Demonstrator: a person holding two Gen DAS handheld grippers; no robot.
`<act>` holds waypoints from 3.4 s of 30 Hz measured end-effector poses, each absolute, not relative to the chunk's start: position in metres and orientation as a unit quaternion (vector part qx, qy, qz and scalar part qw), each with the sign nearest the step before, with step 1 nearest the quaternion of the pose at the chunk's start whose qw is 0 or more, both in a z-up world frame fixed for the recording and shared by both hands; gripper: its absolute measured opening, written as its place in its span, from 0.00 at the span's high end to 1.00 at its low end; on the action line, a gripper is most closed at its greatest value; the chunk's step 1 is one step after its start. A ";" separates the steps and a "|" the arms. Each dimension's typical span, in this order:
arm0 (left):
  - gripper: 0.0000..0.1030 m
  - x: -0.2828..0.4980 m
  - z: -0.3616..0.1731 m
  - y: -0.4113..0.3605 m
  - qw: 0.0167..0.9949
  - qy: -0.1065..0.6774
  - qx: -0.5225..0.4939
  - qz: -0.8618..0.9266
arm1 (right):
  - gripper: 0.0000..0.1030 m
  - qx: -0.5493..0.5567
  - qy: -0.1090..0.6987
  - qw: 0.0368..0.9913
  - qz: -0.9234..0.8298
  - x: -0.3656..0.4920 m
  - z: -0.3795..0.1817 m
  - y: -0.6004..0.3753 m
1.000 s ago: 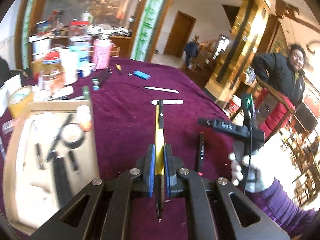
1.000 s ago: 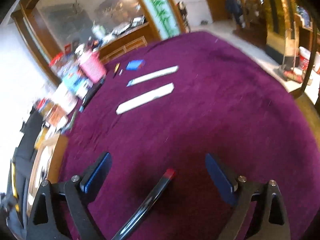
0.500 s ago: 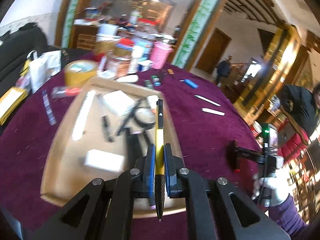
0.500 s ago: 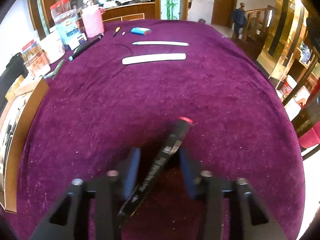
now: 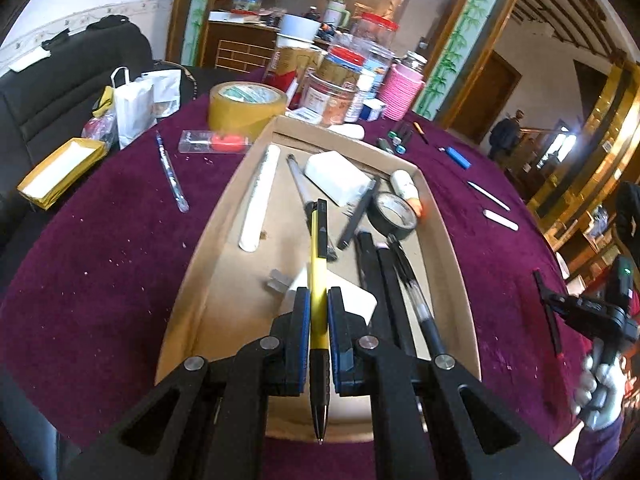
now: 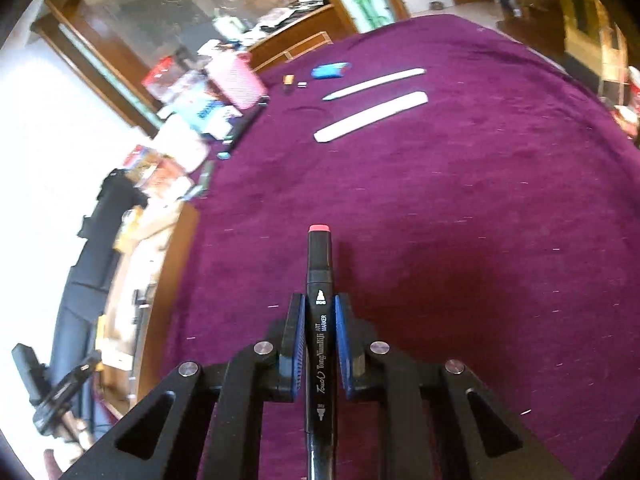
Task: Organize rigid objects
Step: 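Carry the yellow pencil toward the tray with the left tool while the right tool grasps the red-capped marker, then release the yellow pencil into the tray with the left tool while the right tool drops the marker there, then move both open tools toward the two white markers on the cloth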
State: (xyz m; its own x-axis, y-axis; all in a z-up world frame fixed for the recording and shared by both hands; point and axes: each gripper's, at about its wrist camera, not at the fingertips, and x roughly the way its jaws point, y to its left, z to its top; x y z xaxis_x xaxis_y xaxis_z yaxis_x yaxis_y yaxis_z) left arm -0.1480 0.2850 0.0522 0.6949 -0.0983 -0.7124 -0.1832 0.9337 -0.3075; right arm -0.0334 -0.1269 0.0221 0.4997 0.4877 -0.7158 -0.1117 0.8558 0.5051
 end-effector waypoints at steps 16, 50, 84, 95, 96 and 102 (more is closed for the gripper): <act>0.47 -0.145 0.055 0.307 0.899 0.395 -0.180 0.060 | 0.84 0.186 0.464 0.799 0.334 -0.040 0.069 -0.021; 0.26 -0.197 0.057 0.344 0.900 0.350 -0.259 0.034 | 0.78 0.033 0.532 0.759 0.375 0.012 0.019 0.233; 0.23 -0.178 0.107 0.203 0.936 0.330 -0.122 0.000 | 0.08 -0.062 0.273 0.948 0.151 -0.084 0.107 0.023; 0.23 -0.164 0.106 0.158 0.932 0.351 -0.085 -0.029 | 0.08 -0.048 0.285 0.950 0.123 -0.073 0.099 -0.020; 0.23 -0.163 0.106 0.156 0.932 0.352 -0.082 -0.030 | 0.08 -0.048 0.286 0.949 0.120 -0.072 0.097 -0.023; 0.22 -0.152 0.103 0.144 0.929 0.361 -0.073 -0.039 | 0.08 -0.047 0.293 0.948 0.113 -0.063 0.090 -0.034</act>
State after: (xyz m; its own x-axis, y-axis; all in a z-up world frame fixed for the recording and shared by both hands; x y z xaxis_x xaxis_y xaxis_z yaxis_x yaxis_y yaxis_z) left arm -0.1524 0.1438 0.1030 0.7357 -0.1255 -0.6655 0.0196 0.9862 -0.1643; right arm -0.0632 -0.0345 0.0901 0.8026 0.1876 -0.5663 -0.2423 0.9700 -0.0221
